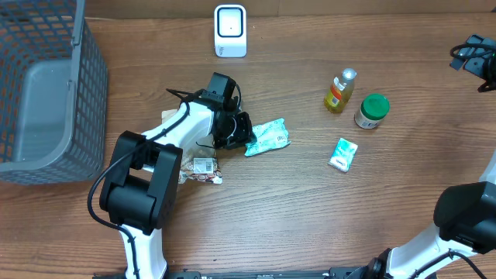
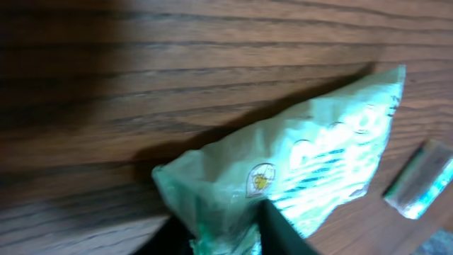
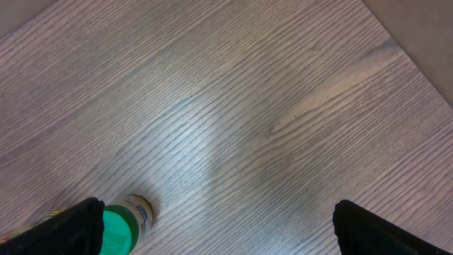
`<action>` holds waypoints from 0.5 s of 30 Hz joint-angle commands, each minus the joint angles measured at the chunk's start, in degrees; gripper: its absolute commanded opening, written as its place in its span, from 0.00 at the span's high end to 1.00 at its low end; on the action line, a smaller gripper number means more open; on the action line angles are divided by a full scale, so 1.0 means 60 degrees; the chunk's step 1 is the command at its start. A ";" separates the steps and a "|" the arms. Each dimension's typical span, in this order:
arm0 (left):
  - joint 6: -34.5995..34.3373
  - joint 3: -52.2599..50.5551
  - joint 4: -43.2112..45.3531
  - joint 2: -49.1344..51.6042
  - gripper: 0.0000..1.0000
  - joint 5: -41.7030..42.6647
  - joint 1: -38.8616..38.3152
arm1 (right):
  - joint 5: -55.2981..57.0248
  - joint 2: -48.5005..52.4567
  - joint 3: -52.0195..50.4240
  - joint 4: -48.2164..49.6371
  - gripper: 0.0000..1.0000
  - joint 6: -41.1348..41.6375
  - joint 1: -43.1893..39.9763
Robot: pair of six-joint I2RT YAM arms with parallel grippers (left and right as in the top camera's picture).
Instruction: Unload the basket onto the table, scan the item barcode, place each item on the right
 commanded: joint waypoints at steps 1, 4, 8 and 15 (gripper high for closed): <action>0.0131 -0.0430 0.0000 0.0142 0.88 -0.0499 -0.0160 | 0.0073 -0.0058 0.0084 0.0047 0.00 0.0044 -0.0011; 0.0350 -0.0430 0.0007 0.0142 0.96 -0.0495 -0.0146 | 0.0073 -0.0058 0.0084 0.0047 0.00 0.0044 -0.0011; 0.0925 -0.0390 0.0000 0.0047 0.96 0.0178 0.0069 | 0.0073 -0.0058 0.0084 0.0047 0.00 0.0047 -0.0011; 0.3504 -0.0386 0.0069 -0.0761 0.96 0.4226 0.0940 | 0.0073 -0.0058 0.0084 0.0047 0.00 0.0044 -0.0011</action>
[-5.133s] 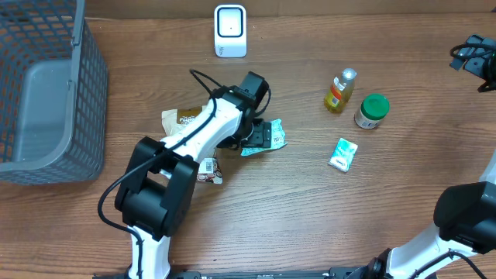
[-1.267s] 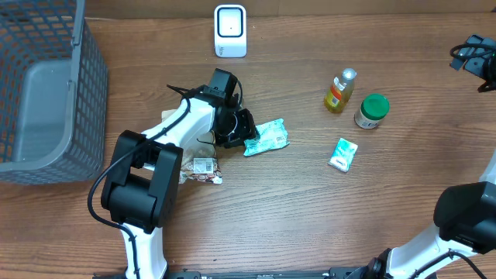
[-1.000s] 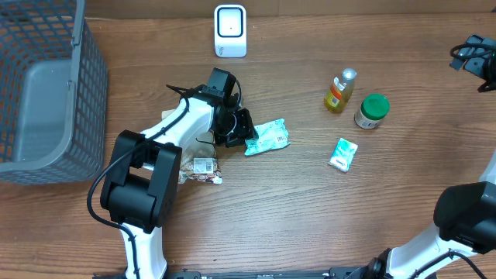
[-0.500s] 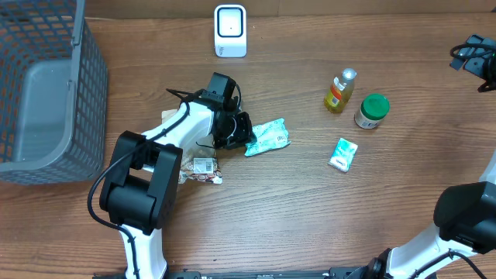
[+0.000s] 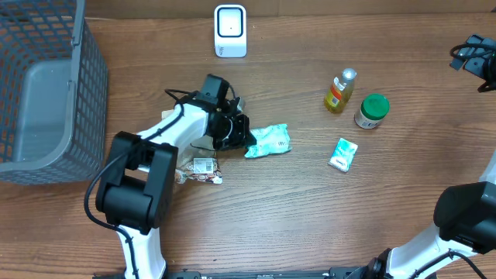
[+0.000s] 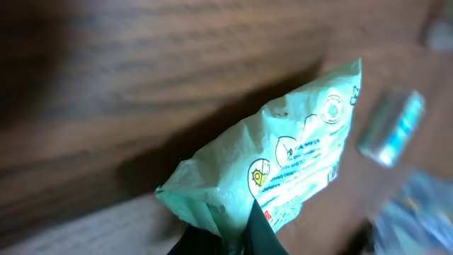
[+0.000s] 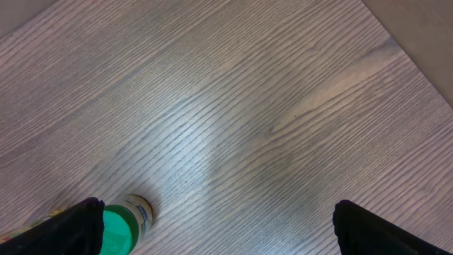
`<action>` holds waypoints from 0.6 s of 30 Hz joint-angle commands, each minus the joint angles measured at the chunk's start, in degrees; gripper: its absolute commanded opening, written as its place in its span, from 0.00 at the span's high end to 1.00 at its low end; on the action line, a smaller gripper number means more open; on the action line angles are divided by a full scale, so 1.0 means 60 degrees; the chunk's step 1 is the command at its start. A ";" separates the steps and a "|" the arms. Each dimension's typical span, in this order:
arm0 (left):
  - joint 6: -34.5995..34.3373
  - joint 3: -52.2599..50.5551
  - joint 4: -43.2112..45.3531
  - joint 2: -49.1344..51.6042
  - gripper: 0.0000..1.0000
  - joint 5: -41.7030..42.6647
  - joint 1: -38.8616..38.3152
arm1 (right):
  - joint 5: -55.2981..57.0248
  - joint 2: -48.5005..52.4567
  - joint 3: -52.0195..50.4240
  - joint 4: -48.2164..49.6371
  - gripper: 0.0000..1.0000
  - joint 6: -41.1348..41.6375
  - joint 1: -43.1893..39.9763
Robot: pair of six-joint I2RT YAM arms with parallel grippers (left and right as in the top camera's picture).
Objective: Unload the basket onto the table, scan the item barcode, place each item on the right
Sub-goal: 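Lift the wipes pack and pull it toward the front with the left gripper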
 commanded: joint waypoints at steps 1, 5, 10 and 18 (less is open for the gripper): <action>0.1923 -0.0022 -0.0124 -0.0783 0.96 0.2750 0.0474 | 0.0069 -0.0058 0.0084 0.0047 0.00 0.0040 -0.0011; 0.2433 -0.0022 -0.0761 -0.1217 0.96 0.3319 0.0688 | 0.0069 -0.0058 0.0084 0.0047 0.00 0.0040 -0.0011; 0.3475 -0.0026 -0.2146 -0.1457 0.96 0.3311 0.0707 | 0.0069 -0.0058 0.0084 0.0047 0.00 0.0040 -0.0011; 0.4830 -0.0026 -0.3850 -0.1472 0.96 0.3308 0.0703 | 0.0069 -0.0058 0.0084 0.0047 0.00 0.0040 -0.0011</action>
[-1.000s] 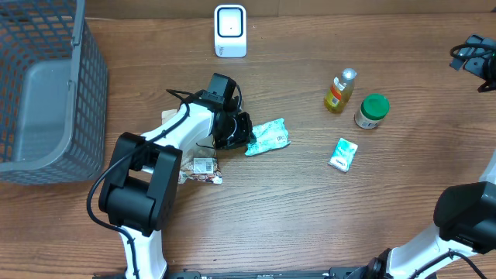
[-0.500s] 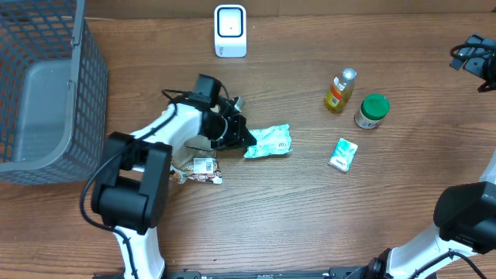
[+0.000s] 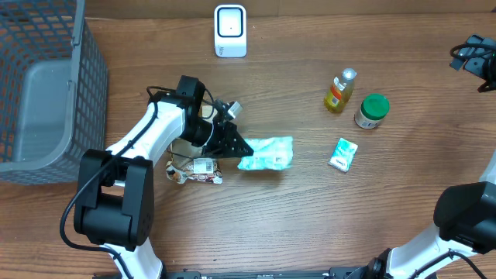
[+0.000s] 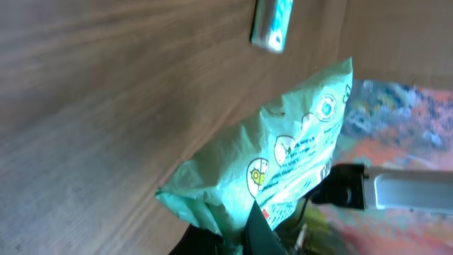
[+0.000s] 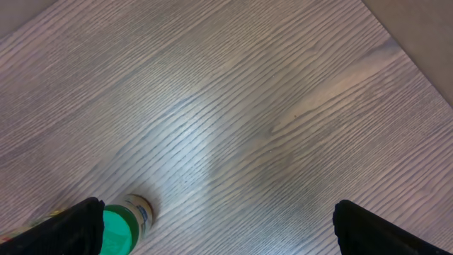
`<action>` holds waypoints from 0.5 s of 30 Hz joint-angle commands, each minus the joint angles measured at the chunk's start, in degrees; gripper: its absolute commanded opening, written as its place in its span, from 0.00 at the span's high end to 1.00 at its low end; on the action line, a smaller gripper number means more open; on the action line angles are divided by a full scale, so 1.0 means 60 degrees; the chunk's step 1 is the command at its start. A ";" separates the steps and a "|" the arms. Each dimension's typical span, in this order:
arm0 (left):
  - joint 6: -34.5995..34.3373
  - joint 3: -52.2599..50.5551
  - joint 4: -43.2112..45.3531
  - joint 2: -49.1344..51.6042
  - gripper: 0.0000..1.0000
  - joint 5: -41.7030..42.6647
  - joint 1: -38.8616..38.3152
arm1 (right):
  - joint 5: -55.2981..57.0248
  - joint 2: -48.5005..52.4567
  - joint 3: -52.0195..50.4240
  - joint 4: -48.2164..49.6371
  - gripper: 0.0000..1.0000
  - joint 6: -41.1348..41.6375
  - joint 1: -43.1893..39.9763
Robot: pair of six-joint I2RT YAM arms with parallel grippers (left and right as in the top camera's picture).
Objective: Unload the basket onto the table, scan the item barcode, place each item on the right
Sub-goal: 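Lift the wipes pack and pull it toward the front with the left gripper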
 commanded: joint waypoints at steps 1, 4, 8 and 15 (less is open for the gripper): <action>0.0965 0.0033 -0.0364 -0.0222 0.96 0.0452 -0.0029 | 0.0073 -0.0058 0.0084 0.0047 0.00 0.0040 -0.0011; 0.0962 0.0033 -0.0612 -0.0255 0.96 0.0448 -0.0029 | 0.0073 -0.0058 0.0084 0.0047 0.00 0.0040 -0.0011; 0.0951 0.0033 -0.0729 -0.0401 0.96 0.0375 -0.0029 | 0.0073 -0.0058 0.0084 0.0047 0.00 0.0040 -0.0011; -0.0117 0.0033 -0.0761 -0.1341 0.96 -0.0907 -0.0076 | 0.0073 -0.0058 0.0084 0.0047 0.00 0.0040 -0.0011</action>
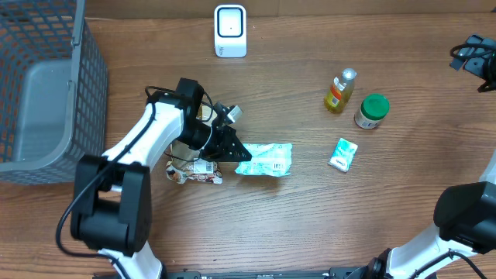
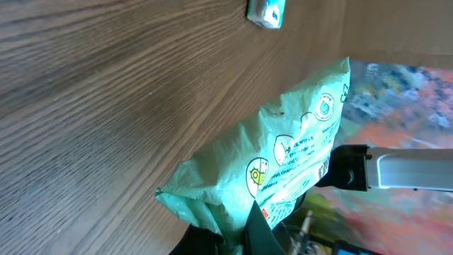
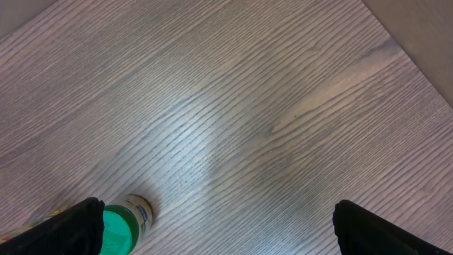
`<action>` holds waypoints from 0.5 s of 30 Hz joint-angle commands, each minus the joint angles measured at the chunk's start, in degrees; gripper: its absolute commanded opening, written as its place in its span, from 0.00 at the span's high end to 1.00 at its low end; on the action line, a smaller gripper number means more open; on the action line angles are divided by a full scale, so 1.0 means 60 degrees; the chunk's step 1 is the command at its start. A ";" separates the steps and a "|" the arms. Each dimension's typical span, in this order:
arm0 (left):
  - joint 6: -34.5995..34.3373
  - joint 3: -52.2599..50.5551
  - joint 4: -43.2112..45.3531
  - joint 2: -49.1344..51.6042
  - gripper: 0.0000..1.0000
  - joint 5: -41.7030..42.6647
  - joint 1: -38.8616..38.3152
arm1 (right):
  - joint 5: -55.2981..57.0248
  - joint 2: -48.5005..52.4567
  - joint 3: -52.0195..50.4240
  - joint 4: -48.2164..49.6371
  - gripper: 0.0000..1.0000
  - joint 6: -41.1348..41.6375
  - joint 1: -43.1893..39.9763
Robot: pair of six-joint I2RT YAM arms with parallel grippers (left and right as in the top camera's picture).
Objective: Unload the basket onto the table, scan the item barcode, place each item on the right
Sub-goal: 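Lift the wipes pack and pull it toward the front with the left gripper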
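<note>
A light green packet (image 1: 265,159) with printed text hangs over the table's middle, and my left gripper (image 1: 235,151) is shut on its left end. In the left wrist view the packet (image 2: 283,159) fills the centre, pinched at the bottom between the dark fingers (image 2: 263,237). The white barcode scanner (image 1: 230,31) stands at the far edge. My right gripper (image 1: 474,56) is at the far right edge, open, with nothing between its fingers (image 3: 74,227); a green-lidded jar (image 3: 122,225) lies below it.
A grey mesh basket (image 1: 46,93) stands at the far left. A small wrapped packet (image 1: 198,169) lies under the left arm. A yellow bottle (image 1: 340,91), the green-lidded jar (image 1: 372,111) and a small teal sachet (image 1: 342,153) lie at the right.
The left gripper has turned the green packet slightly, its printed face showing more to the overhead camera; the packet sits a touch lower left. The right arm has not moved.
The left gripper was shut on the green packet's end while it lay on the table near the arm. Then the packet was raised off the wood. Then it was held turned out to the right of the gripper, and now it hangs there with its printed face up.
</note>
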 commanded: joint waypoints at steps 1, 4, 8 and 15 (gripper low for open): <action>-0.0805 0.0040 -0.0051 -0.1093 0.96 -0.0936 -0.0073 | 0.0069 -0.0058 0.0084 0.0047 0.00 0.0044 -0.0011; -0.1555 0.0040 -0.0058 -0.2062 0.96 -0.1927 -0.0073 | 0.0069 -0.0058 0.0084 0.0047 0.00 0.0044 -0.0011; -0.2386 0.0040 -0.0182 -0.3075 0.96 -0.2707 -0.0073 | 0.0069 -0.0058 0.0084 0.0047 0.00 0.0044 -0.0011; -0.2707 0.0040 -0.0266 -0.3457 0.96 -0.1854 -0.0073 | 0.0069 -0.0058 0.0084 0.0047 0.00 0.0044 -0.0011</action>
